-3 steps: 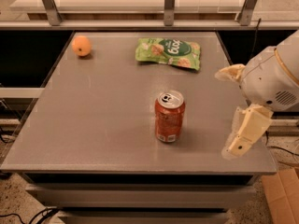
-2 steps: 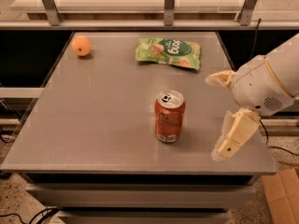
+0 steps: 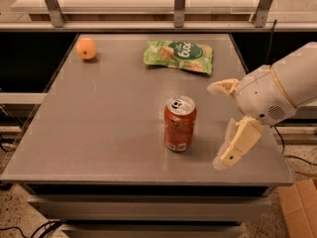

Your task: Move coke can near green rice chip bag

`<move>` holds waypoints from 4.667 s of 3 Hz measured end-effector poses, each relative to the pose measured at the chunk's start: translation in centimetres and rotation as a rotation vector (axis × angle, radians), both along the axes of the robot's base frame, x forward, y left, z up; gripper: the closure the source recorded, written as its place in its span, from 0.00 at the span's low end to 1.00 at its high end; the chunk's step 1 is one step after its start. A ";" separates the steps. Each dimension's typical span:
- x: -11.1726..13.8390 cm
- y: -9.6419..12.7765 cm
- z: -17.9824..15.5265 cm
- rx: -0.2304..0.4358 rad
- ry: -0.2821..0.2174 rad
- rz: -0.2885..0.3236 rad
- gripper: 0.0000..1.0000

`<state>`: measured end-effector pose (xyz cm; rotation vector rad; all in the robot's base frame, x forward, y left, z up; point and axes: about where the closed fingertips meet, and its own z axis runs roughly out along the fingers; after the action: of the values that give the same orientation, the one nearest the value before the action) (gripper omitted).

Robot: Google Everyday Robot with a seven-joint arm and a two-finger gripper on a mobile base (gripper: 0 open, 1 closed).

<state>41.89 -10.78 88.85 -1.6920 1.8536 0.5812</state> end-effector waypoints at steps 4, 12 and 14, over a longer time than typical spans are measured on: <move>1.0 3.9 -4.2 0.215 0.033 0.114 0.17; 9.8 11.5 -2.8 0.272 -0.027 0.112 1.00; 13.6 8.5 -1.7 0.259 -0.131 0.003 1.00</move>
Offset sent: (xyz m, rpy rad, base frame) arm 0.0037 0.0219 -0.0338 0.1661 0.0265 0.0822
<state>55.50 -2.24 87.13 -1.5247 1.6080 0.6643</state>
